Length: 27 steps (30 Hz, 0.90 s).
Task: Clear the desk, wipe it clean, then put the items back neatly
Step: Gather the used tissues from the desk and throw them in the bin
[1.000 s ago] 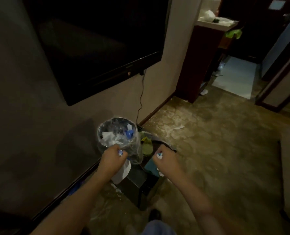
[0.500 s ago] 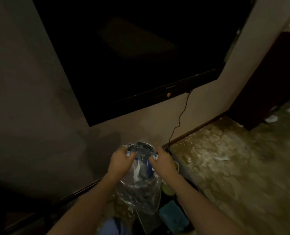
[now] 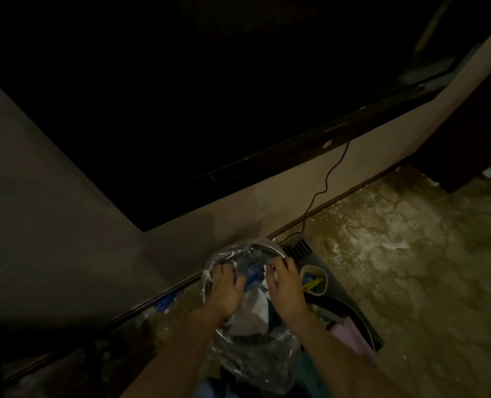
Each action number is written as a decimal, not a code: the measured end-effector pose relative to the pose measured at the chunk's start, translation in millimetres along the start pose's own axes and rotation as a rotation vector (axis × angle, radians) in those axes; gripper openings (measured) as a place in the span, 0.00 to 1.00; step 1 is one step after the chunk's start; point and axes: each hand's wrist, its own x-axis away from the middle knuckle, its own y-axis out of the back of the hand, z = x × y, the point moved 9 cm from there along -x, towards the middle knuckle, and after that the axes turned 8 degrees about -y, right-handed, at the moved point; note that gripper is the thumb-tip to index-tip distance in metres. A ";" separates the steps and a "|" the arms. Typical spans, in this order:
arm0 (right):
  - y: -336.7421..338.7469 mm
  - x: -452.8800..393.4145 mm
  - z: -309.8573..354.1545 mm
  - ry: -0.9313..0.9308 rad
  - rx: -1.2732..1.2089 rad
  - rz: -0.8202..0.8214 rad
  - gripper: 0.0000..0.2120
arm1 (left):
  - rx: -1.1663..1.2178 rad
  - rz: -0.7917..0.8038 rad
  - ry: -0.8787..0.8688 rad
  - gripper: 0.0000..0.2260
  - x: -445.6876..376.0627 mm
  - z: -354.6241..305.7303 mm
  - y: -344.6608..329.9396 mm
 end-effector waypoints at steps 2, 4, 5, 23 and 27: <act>-10.0 -1.9 -6.6 -0.028 0.041 0.003 0.11 | -0.029 0.110 0.006 0.13 -6.5 12.6 -14.7; -20.1 -4.2 -12.6 -0.043 0.088 0.029 0.10 | -0.031 0.193 0.029 0.16 -10.6 22.1 -23.5; -25.5 -6.0 -16.0 -0.048 0.119 0.047 0.11 | -0.039 0.235 0.038 0.17 -12.0 25.4 -27.0; 42.0 2.2 27.4 0.198 0.235 0.258 0.19 | -0.538 0.177 -0.088 0.13 13.1 -43.9 46.5; 57.6 37.5 40.8 0.330 0.294 0.290 0.16 | -0.578 0.119 -0.048 0.12 64.9 -55.9 53.5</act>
